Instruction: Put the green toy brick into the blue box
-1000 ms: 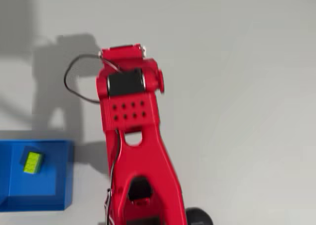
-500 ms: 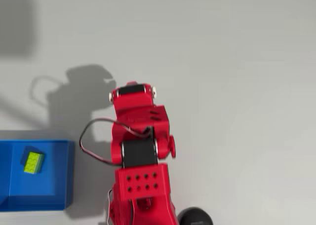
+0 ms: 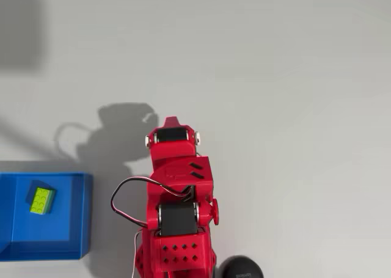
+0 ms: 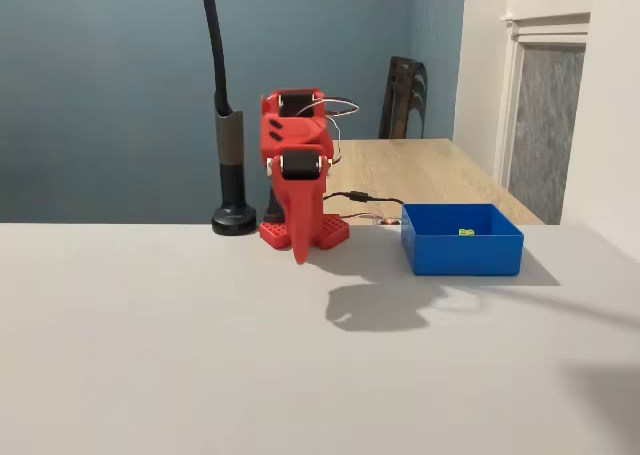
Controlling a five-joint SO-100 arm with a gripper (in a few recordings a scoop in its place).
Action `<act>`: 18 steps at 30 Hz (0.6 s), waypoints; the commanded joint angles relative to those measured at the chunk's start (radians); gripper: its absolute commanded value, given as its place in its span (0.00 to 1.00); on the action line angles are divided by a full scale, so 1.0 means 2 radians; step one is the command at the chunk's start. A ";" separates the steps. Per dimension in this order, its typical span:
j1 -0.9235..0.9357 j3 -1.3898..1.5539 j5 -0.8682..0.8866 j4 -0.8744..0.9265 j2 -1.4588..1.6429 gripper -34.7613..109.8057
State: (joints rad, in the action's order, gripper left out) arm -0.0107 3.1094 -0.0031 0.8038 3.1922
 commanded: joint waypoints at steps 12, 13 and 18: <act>0.015 0.012 0.000 0.018 0.034 0.24; 0.015 0.012 -0.001 0.018 0.035 0.24; 0.015 0.012 0.000 0.018 0.035 0.24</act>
State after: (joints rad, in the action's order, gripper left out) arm 0.0077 3.1385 -0.0031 0.8330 3.2398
